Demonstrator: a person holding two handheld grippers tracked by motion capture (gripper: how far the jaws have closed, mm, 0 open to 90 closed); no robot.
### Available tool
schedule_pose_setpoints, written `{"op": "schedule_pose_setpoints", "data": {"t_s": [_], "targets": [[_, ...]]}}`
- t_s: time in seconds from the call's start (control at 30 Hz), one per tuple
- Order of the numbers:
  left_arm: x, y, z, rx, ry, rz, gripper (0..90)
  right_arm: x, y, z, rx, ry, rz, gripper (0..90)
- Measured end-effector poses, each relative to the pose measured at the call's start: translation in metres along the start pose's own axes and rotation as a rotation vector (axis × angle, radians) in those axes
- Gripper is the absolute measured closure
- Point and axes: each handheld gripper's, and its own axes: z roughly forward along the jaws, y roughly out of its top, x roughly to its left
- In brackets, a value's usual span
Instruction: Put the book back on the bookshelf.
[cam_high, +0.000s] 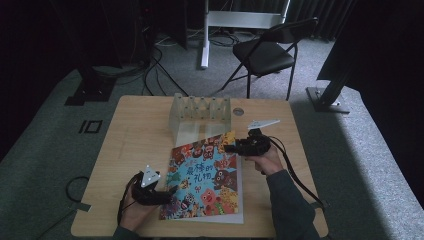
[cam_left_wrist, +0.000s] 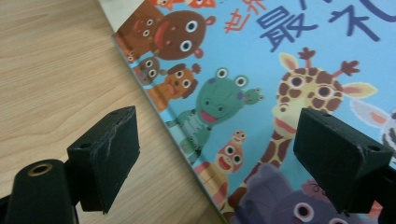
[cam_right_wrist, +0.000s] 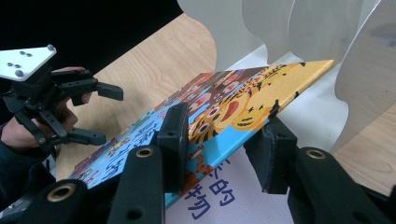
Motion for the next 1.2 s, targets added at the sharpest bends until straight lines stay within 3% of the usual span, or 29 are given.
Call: {"op": "schedule_pose_setpoints", "data": {"t_s": [0.63, 1.2], "targets": [[0.017, 0.003, -0.005, -0.012, -0.042, -0.068, 14.5, 0.010, 0.000, -0.009, -0.031, -0.003, -0.012, 63.2], [0.026, 0.004, -0.009, -0.027, -0.058, -0.082, 15.3, 0.018, 0.001, -0.022, -0.077, 0.005, -0.028, 67.3]]}}
